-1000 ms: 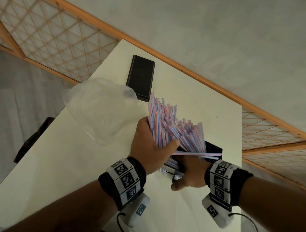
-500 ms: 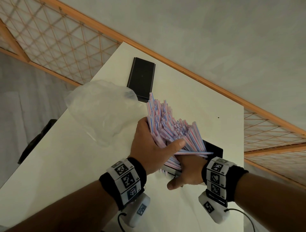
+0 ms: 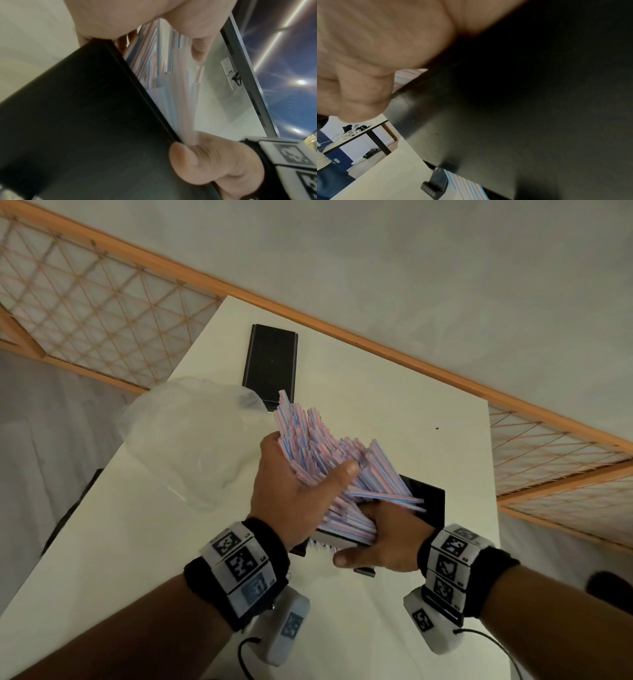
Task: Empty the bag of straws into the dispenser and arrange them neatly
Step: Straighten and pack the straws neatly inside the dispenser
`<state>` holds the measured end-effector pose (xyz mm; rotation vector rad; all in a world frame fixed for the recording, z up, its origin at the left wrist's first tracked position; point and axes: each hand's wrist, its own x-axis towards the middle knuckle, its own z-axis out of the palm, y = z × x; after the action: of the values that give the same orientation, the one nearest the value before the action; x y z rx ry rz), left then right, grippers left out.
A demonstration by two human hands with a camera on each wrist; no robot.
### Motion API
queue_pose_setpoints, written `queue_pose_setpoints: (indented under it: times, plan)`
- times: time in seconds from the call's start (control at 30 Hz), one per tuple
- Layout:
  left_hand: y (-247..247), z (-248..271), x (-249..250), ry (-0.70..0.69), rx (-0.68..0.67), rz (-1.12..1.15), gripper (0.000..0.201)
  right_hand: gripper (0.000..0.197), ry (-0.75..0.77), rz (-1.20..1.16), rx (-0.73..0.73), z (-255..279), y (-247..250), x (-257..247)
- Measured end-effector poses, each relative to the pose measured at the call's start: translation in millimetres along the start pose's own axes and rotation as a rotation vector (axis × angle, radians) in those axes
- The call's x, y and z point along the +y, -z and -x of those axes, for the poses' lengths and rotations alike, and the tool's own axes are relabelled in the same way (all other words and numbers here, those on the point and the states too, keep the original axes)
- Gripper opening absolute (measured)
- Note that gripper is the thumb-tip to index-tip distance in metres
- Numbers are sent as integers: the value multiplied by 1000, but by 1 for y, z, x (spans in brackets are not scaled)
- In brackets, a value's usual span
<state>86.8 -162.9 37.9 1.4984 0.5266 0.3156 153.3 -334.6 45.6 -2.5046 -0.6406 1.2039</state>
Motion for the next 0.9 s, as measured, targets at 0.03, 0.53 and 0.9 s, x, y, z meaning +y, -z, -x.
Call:
queue_pose_setpoints:
  times: [0.03,0.53,0.9]
  plan:
    - [-1,1,1,0,9,-9,85,66,12,-14,7,-1,-1,3]
    - [-7,0,16,30,85,-138,85,74,25,114,208,17,-10,0]
    - [-5,2,3,-16,72,96,65,36,169,176,299,18,-19,-4]
